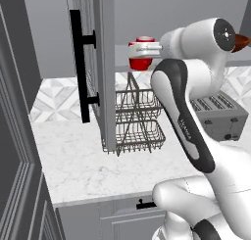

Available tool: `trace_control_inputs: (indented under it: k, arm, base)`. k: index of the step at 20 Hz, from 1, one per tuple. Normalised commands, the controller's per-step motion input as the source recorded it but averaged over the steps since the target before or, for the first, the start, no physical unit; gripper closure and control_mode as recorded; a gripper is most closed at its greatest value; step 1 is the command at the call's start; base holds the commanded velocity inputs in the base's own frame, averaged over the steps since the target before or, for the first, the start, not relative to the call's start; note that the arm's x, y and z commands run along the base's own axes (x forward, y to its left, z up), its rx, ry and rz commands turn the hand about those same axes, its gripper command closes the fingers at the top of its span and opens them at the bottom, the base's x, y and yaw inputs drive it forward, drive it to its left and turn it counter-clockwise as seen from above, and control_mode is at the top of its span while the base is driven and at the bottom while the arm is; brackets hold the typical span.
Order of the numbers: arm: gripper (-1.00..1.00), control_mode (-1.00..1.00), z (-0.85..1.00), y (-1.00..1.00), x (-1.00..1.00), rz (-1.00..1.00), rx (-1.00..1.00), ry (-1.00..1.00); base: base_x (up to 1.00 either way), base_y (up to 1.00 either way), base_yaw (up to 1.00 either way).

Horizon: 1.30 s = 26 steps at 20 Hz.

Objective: Gather all objects into one cabinet and sort the glasses and bowls to opposite sides.

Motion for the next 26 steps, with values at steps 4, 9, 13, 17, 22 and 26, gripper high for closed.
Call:
trace_control_inputs:
  k: [4,9,13,17,22,26]
  arm:
    - [1.00,-1.00,-0.01,0.29,0.78,0.00,0.00,0.00]
    - [1.00,-1.00,-0.01,0.11,0.74,0.00,0.00,0.00]
    - [1.00,-1.00,-0.10,0.11,0.65,0.00,0.00,0.00]
    - [1.00,-1.00,-0.17,0.25,0.57,0.00,0.00,0.00]
    - [1.00,-1.00,-0.22,0.28,0.23,0.00,0.00,-0.01]
    - [1.00,-1.00,-0.12,0.05,0.30,0.01,0.00,-0.01]
  base:
    - [0.00,0.00,0.00]
    - [0.00,0.00,0.00]
    - [0.00,0.00,0.00]
    - [0.00,0.00,0.00]
    - [0.00,0.00,0.00]
    - [0.00,0.00,0.00]
